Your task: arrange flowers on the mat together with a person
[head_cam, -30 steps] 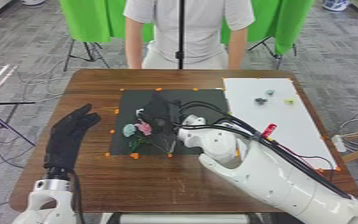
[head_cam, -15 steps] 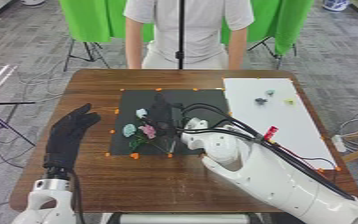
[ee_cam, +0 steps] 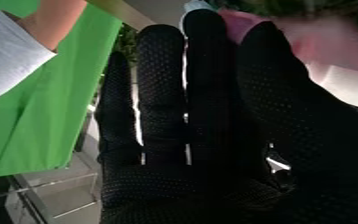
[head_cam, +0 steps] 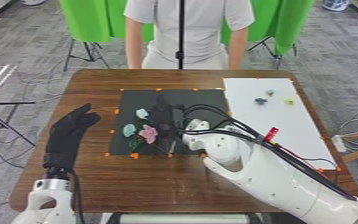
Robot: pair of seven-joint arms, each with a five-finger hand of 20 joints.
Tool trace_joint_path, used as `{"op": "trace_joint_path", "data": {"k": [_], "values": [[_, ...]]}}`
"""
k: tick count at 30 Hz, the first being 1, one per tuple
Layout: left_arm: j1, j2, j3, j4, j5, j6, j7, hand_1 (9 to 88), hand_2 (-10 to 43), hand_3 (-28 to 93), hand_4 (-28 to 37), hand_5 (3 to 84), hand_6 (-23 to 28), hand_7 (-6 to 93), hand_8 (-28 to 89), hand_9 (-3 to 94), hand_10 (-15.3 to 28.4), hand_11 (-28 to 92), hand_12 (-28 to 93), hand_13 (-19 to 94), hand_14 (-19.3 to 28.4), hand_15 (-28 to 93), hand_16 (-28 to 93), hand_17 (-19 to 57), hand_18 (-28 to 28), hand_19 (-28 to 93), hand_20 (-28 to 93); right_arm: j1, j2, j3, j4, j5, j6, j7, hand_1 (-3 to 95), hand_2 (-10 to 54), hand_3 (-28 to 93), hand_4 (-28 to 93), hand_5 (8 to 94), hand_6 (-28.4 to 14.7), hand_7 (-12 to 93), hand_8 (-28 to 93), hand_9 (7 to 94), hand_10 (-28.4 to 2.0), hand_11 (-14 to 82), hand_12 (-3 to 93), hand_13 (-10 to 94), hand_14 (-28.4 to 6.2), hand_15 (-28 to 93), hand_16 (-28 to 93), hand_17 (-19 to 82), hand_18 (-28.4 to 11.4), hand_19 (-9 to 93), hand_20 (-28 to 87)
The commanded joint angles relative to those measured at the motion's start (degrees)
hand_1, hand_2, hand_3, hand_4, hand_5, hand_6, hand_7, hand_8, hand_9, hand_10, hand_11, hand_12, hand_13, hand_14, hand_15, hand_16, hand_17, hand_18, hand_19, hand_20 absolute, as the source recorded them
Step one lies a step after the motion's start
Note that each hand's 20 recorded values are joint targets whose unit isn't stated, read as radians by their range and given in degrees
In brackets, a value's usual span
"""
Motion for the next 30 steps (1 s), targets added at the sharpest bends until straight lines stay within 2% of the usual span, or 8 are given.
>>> {"op": "trace_joint_path", "data": {"k": [1,8,15,20,22,24,27,30], "values": [[0.5,-0.53,-0.36,0.1,0.19,-0.26,-0.42,23.9,-2.3,68,-20.2,48.4,4.3,14.0,-5,47.1,13.7,22,17,36,18.5,21,4,2.6,14.2,6,17,0.2,0.6,0.0,-1.3,-0.7,-2.0,-0.3,48.4,-9.5,74,-27,66.5,6.6,28,-1,76.4,-7.2,11.0,38.0,64,-6.4,46,47,26,-12.8,35,42],[0.4,-0.54,-0.26,0.06,0.2,-0.21,-0.26,24.0,-2.3,68,-20.2,48.4,4.3,14.0,-5,47.1,13.7,22,17,36,18.3,21,4,2.6,14.2,6,17,-0.1,1.3,3.1,-4.0,2.2,-3.8,0.9,45.6,-9.5,77,-27,64.3,7.1,26,-3,74.2,-7.7,13.8,34.7,63,-7.1,47,46,26,-13.1,35,42],[0.5,-0.43,-0.26,0.01,0.4,-0.11,-0.56,24.0,-2.3,68,-20.0,48.4,4.3,14.0,-5,47.1,13.8,21,17,36,18.4,21,4,2.6,14.2,6,17,-9.9,0.7,21.2,-14.6,14.2,-0.3,7.1,41.9,-9.5,78,-26,62.2,6.0,24,-8,71.0,-8.7,19.1,27.9,60,-8.9,50,37,24,-13.5,37,41],[0.4,-0.44,0.07,-0.03,1.52,-0.63,-0.7,24.0,-2.2,68,-20.2,48.4,4.3,14.0,-5,47.1,13.8,21,17,36,18.4,21,4,2.7,14.2,6,17,-22.4,-1.9,35.2,-20.9,34.2,9.8,7.8,35.7,-6.9,75,-21,64.2,4.0,21,-4,71.6,-10.8,21.0,24.4,60,-10.2,49,35,24,-14.8,41,42],[0.3,-0.75,0.37,-0.06,1.76,-0.7,-0.29,24.1,-2.1,68,-20.2,48.4,4.3,13.8,-5,47.1,13.8,21,17,36,18.4,21,4,3.1,13.6,5,17,-29.0,-3.7,41.4,-23.6,49.9,9.7,5.1,30.4,-2.5,74,-18,65.8,3.1,21,-10,71.9,-12.1,21.5,24.1,60,-11.0,50,34,23,-15.8,47,44],[0.0,-1.1,0.88,0.15,2.15,-1.0,0.0,24.2,-2.1,68,-20.1,48.7,4.4,13.3,-5,47.5,14.0,21,17,36,18.5,21,4,3.9,12.7,4,17,-35.7,-6.6,48.5,-25.0,68.1,4.3,1.0,28.3,-0.5,73,-18,66.3,2.7,21,-11,71.8,-12.9,21.4,24.1,60,-11.8,48,33,23,-16.0,48,44],[-0.5,-1.15,1.71,0.25,3.12,-1.18,0.19,24.5,-2.0,68,-20.1,49.1,4.4,12.9,-5,48.3,14.4,21,17,37,18.8,20,3,6.3,11.6,4,17,-44.5,-11.2,56.2,-25.8,83.5,0.9,-2.3,23.1,1.7,72,-16,63.3,0.6,18,-10,66.4,-15.4,16.3,21.6,54,-14.0,27,28,25,-14.6,40,40],[-0.4,-1.16,1.95,-0.12,3.42,-1.35,0.51,24.9,-1.7,68,-20.1,49.4,4.6,12.7,-5,48.4,14.5,21,16,38,18.6,19,3,8.1,10.8,4,18,-50.5,-14.7,60.8,-26.1,92.9,-3.3,-3.7,16.5,4.2,74,-16,52.8,-1.6,10,-7,55.2,-15.2,7.6,17.2,42,-13.9,12,24,25,-12.9,16,33]]}}
